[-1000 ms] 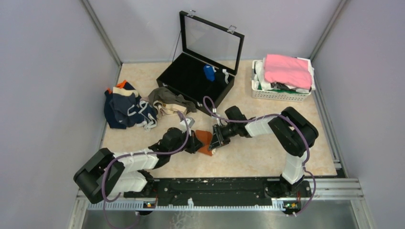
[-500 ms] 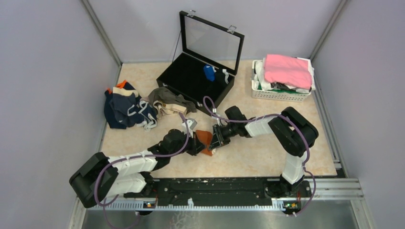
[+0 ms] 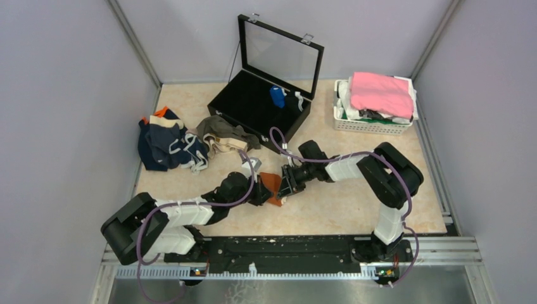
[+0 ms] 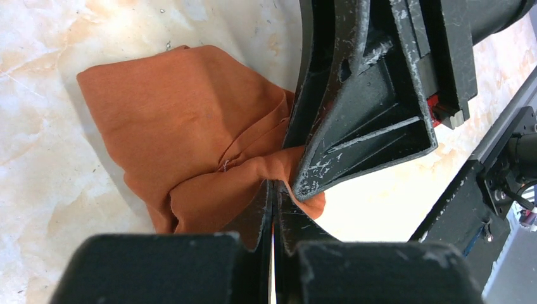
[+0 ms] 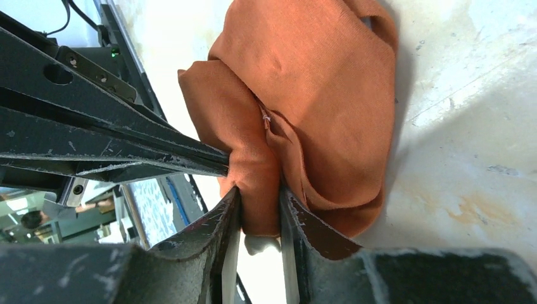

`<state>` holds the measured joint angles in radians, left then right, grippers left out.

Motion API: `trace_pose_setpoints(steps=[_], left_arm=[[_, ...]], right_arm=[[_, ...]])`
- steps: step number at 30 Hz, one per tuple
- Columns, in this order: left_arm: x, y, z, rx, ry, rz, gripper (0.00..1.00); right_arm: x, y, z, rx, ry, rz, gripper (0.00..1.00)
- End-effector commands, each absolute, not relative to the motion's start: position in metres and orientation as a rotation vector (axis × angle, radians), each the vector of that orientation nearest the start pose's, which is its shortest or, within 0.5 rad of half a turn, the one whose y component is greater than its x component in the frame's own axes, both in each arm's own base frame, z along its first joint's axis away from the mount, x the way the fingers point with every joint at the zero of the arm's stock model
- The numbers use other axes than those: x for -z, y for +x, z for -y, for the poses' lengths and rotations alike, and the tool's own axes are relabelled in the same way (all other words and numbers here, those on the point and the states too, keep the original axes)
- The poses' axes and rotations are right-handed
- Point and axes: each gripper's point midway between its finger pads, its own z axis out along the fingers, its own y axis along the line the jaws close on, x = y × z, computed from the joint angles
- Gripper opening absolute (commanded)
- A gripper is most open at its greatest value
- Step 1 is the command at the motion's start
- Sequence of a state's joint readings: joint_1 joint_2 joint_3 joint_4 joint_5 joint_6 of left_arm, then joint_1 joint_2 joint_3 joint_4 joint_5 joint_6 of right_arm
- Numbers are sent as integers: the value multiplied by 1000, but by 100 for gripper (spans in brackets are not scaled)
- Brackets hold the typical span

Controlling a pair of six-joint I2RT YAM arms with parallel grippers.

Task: Roll the underwear
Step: Roll the underwear to the center of the board.

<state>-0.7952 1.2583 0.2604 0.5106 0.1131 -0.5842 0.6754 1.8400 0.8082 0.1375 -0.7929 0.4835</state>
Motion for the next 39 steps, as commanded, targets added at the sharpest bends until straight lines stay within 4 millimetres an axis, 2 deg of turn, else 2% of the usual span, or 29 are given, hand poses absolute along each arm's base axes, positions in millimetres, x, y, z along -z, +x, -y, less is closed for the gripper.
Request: trace_pose_setpoints(steps=[1,5,9,15,19,23,27,30,35,37,39], left_arm=[[-20,196,243,823,260,-2254,0],[-10,193,237,803,239,-2277,0],[-4,191,233,785,225,-2296,0],[3,190,231,766,213,-2316,0],[8,191,231,756,210,-2335,0],[15,196,228,710,180,-2353,0],[21,195,226,700,169,-2371,0],[26,193,225,691,164,-2385,0],[31,191,225,694,160,-2399,0],[32,190,224,693,158,-2400,0],[33,190,223,691,161,-2403,0]], right_arm=[[-25,216,-321,-1258,-592,-2566,30],[-40,223,-319,-1209,-581,-2530,35],[-54,233,-313,-1126,-564,-2487,36],[-69,244,-297,-970,-570,-2421,38],[-90,256,-290,-908,-597,-2264,39],[-119,257,-294,-971,-623,-2042,42],[-138,258,-291,-935,-666,-1856,47],[-145,261,-287,-912,-645,-1804,50],[-143,254,-295,-918,-719,-1758,52],[-140,250,-299,-799,-828,-1692,52],[-136,235,-309,-623,-996,-1578,53]])
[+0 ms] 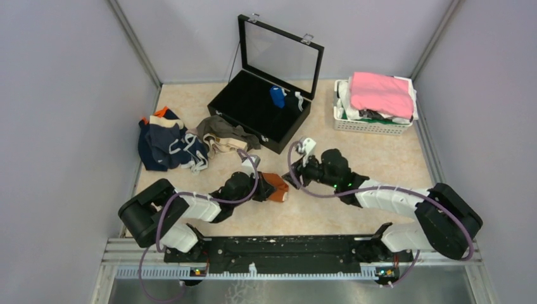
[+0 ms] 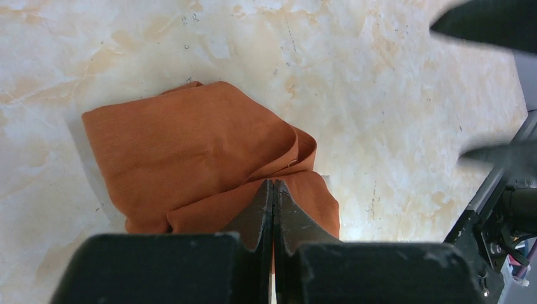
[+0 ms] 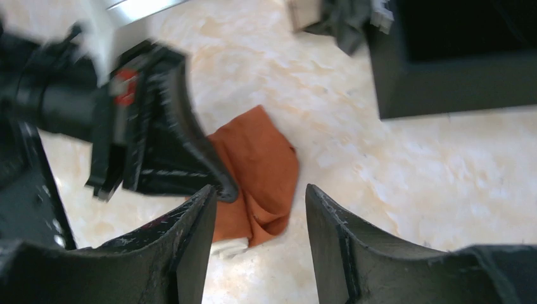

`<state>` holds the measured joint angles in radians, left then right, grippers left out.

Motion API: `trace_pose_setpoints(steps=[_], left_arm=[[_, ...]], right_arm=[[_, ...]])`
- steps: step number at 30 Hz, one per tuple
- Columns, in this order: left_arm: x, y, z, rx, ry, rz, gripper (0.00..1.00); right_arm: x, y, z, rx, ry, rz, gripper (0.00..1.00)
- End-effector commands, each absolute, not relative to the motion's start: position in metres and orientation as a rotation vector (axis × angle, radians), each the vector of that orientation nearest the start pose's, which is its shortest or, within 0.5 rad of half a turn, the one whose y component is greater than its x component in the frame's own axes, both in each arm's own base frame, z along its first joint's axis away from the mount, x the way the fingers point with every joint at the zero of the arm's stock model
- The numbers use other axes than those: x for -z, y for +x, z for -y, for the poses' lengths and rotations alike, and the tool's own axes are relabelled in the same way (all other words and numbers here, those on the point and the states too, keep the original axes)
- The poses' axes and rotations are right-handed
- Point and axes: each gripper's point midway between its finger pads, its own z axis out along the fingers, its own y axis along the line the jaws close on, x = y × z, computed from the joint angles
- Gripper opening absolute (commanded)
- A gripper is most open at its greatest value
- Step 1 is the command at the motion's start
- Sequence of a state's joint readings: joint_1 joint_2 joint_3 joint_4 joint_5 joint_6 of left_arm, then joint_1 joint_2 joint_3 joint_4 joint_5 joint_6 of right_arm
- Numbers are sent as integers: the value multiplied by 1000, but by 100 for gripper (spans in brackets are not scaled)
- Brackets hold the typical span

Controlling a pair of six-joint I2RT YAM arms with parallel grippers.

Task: Roll the underwear
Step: Roll the underwear to the center of the board.

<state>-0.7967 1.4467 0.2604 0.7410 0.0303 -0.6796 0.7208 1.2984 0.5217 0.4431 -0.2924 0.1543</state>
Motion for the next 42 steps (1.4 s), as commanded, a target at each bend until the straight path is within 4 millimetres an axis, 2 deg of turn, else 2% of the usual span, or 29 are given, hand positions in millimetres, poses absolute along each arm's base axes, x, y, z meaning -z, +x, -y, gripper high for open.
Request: trace_pose_setpoints(steps=[1,8,14,23,32,34,37,42], left_arm=[[33,190,223,690,162,-2403,0],[34,189,222,687,167,-2405,0],[34,189,223,686,168,-2406,0],[34,190,224,685,179,-2407,0],[34,190,226,693,181,-2406,0],[34,191,227,694,186,-2407,0],[35,191,228,695,192,-2409,0],[33,193,230,702,193,-2400,0]], right_arm=[[-132,232,-311,-562,-1054,-1547,54],[-100,197,-325,-379,-1392,-1356,54],[-75,188,-335,-253,-1514,-1313,54],[-51,185,-340,-150,-1618,-1293,54],[-38,189,-337,-75,-1657,-1313,52],[-35,192,-334,-46,-1663,-1327,49],[-32,193,-331,-26,-1670,-1335,38],[-23,194,-325,0,-1678,-1365,5]])
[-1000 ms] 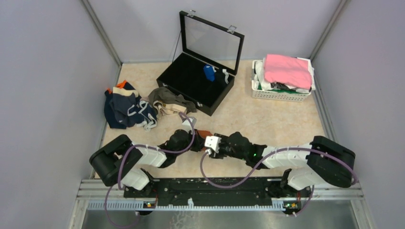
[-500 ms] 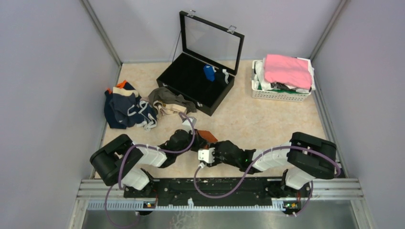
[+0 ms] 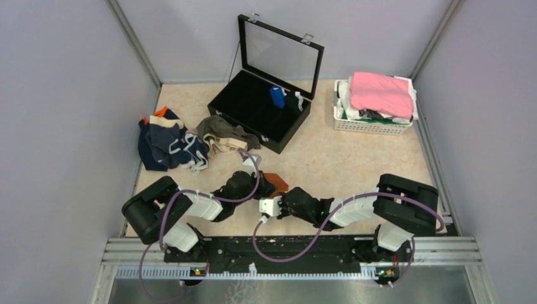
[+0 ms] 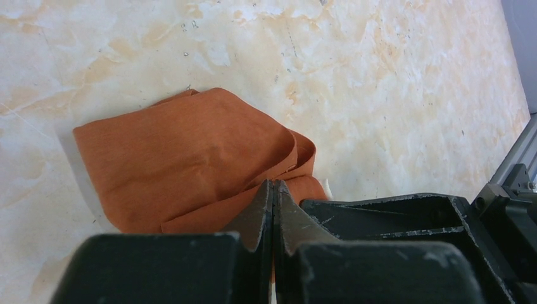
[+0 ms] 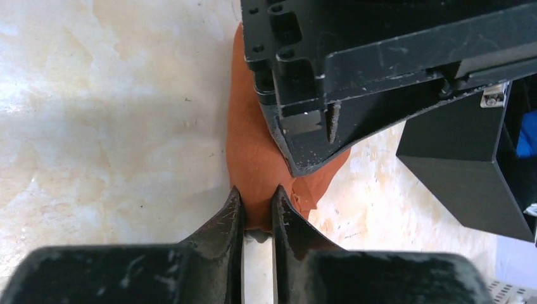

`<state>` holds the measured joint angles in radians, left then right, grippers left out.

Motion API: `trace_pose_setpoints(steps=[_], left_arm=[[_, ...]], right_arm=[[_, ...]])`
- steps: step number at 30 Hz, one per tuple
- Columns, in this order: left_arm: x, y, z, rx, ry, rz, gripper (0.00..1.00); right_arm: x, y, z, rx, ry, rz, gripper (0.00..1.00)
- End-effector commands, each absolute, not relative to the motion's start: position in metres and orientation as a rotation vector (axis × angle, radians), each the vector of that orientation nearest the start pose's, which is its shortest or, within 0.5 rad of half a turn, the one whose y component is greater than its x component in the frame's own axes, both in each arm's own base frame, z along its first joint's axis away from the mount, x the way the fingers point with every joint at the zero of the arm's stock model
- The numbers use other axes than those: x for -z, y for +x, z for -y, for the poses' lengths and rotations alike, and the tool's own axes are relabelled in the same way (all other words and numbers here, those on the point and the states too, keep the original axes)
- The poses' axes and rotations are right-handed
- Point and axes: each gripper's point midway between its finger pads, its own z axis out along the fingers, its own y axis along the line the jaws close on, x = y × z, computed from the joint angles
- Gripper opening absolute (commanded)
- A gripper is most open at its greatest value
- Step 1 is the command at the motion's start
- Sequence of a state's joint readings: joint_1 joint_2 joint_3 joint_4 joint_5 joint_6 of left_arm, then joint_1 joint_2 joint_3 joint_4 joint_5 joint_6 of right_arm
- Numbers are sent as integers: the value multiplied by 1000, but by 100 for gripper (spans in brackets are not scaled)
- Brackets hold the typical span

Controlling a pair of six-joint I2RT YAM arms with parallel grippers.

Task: Roll the underwear
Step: Roll the underwear to the center of the board.

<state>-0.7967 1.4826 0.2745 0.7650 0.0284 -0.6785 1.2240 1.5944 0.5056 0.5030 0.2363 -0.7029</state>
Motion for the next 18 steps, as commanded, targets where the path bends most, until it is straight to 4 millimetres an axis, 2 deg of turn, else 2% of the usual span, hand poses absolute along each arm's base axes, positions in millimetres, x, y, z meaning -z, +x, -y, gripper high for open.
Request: trace_pose_setpoints(steps=[1,5,11,15,18], left_arm=[[32,194,230,702,189,-2396,0],[18,205,232,720,166,-2354,0],[-38,230,235,734,126,-2233,0],[-78,247,218,645,34,-2151,3],[-98,251,199,576,-32,-2097,10]], right_arm=[[-22,195,-323,4,-1672,-1372,0],[-24,192,-323,-31,-1641,-1395,0],[-25,179,-326,-141,-1633,-1436,0],[-27,170,-330,-228,-1607,-1466,0],[-29,164,-334,-317,-1576,-1506,0]])
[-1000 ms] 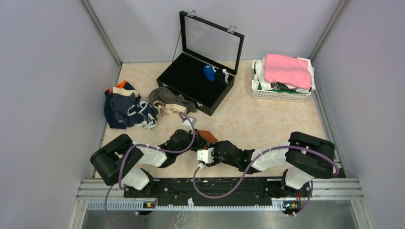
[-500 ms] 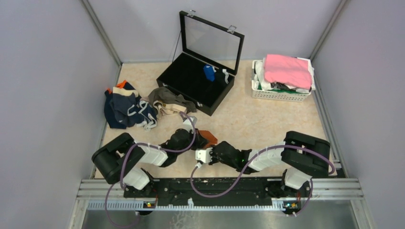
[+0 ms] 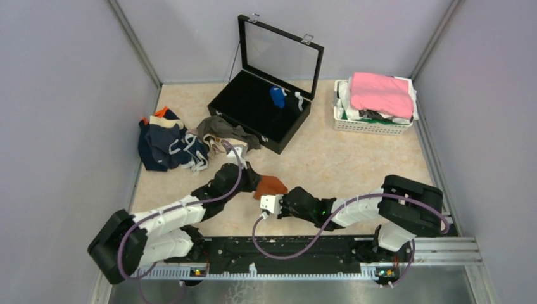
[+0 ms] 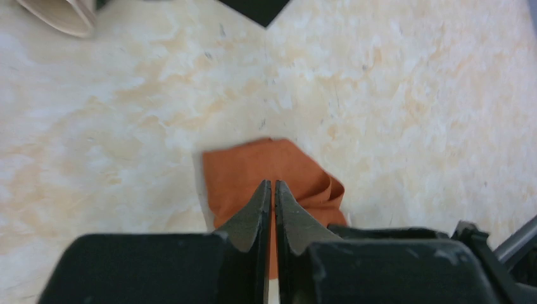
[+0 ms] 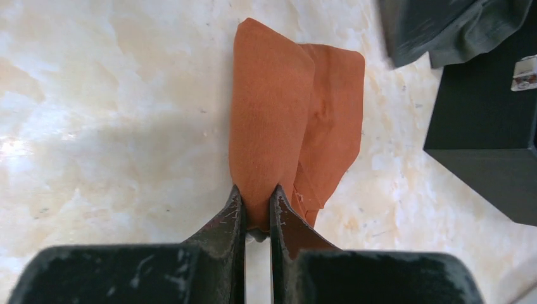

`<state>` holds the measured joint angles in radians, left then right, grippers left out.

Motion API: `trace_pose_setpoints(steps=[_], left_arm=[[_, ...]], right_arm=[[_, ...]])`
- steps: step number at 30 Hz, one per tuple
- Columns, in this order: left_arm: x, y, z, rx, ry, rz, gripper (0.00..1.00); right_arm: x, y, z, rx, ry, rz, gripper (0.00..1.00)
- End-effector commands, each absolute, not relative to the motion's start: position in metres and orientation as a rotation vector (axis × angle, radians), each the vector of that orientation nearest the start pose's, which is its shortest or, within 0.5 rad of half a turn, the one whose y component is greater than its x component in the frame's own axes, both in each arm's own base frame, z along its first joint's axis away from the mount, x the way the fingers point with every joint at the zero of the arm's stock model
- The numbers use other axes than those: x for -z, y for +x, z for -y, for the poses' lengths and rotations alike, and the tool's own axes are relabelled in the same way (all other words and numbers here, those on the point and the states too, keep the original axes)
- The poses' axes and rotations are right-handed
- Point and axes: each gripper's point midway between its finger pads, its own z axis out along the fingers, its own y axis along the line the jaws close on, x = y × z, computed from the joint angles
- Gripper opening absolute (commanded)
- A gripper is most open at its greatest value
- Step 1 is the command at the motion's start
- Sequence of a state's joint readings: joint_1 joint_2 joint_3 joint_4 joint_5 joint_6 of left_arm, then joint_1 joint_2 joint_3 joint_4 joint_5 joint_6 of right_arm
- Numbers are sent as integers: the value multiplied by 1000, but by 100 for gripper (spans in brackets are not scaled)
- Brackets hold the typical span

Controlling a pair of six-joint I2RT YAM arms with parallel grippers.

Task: Roll the underwear
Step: Roll the underwear to the center of the board.

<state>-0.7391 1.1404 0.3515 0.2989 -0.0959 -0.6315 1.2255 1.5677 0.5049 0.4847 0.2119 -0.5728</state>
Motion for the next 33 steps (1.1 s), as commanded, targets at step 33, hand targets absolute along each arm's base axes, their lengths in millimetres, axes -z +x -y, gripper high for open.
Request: trace_pose_setpoints(steps=[33], left_arm=[[-101,211,223,846,209,-2037,1]], right_arm=[[-34,180,-346,-1301,-1030,-2273,0]])
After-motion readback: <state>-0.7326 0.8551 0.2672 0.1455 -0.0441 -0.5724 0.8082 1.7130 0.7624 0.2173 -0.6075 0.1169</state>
